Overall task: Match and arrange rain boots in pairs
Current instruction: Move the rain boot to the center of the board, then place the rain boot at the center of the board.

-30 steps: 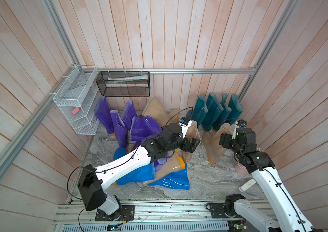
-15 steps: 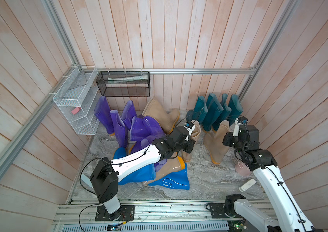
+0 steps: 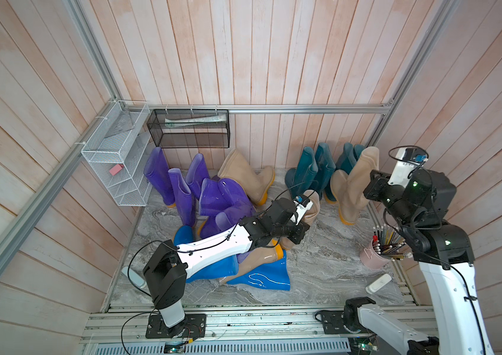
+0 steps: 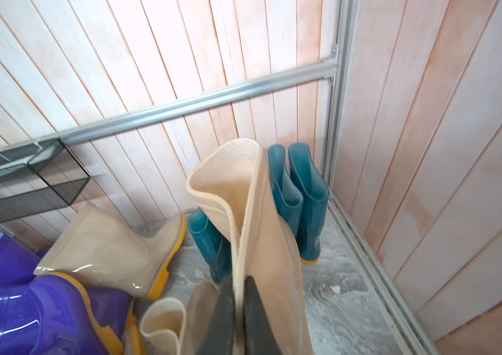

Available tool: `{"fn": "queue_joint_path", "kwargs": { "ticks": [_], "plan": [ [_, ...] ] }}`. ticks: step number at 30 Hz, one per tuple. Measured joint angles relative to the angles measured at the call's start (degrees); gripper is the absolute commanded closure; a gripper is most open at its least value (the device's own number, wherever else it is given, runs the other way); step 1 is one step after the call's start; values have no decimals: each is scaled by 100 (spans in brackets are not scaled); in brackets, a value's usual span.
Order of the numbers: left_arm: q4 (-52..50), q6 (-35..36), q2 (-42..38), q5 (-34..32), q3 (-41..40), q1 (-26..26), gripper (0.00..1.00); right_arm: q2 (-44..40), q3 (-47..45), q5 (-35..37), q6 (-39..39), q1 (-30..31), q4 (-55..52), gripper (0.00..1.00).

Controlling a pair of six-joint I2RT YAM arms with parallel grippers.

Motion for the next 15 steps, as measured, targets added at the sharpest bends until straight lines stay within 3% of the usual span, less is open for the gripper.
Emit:
{"fn": "queue_joint_path", "kwargs": {
  "ticks": [9, 15],
  "plan": [
    [299, 35, 179, 448, 238, -240, 100, 695, 1504, -208, -107, 0, -39, 100],
    [728, 9, 942, 876, 938, -323, 100, 1403, 2468, -442, -125, 0, -20, 100]
  ]
}}
